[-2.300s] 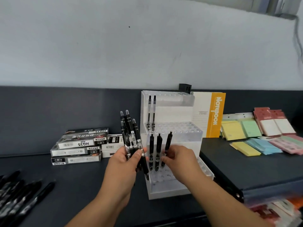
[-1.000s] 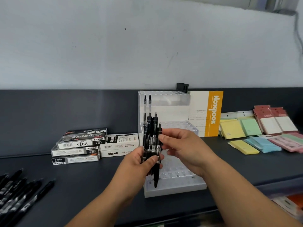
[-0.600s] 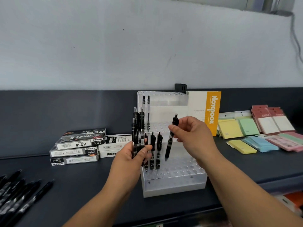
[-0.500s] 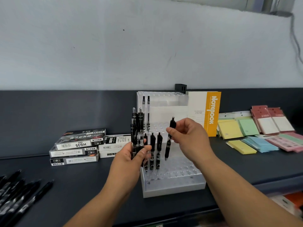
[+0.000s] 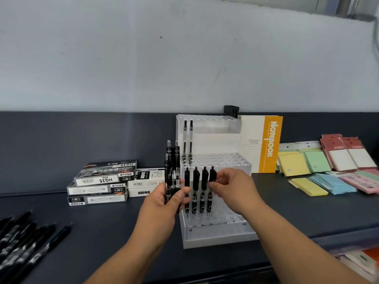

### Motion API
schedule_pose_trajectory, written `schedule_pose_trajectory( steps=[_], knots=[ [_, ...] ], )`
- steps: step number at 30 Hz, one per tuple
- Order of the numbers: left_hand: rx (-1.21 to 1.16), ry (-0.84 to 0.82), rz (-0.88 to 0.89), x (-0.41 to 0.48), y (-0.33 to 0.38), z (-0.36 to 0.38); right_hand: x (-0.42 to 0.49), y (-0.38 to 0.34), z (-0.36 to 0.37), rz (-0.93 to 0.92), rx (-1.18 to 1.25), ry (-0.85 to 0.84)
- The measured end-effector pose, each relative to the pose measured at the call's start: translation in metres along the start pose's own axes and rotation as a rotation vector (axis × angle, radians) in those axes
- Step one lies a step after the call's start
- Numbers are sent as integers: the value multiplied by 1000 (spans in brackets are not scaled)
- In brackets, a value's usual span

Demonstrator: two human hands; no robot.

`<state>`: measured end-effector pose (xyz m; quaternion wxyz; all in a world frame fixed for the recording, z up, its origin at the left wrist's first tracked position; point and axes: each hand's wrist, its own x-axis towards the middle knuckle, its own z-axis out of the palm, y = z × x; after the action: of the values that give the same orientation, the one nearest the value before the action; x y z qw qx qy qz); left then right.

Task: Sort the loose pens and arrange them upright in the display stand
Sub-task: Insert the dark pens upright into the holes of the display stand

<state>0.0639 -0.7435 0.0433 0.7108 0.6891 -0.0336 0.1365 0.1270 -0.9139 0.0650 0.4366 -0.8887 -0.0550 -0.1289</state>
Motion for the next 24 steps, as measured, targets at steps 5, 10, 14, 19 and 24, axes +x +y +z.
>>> schedule_pose_trajectory(
  steps=[5, 10, 14, 19, 24],
  knots=[
    [2, 1, -7, -1, -1, 2, -2, -6, 4, -26, -188, 52],
    [13, 5, -12, 0, -2, 2, -8, -8, 8, -50, -234, 79],
    [31, 4, -7, -1, -1, 2, -10, -3, 6, -29, -189, 57],
    [24, -11, -7, 0, 0, 3, -21, -16, -3, -77, 114, 216],
    [94, -213, -39, -4, 3, 8, -30, -39, -11, -49, 477, -143]
  ],
)
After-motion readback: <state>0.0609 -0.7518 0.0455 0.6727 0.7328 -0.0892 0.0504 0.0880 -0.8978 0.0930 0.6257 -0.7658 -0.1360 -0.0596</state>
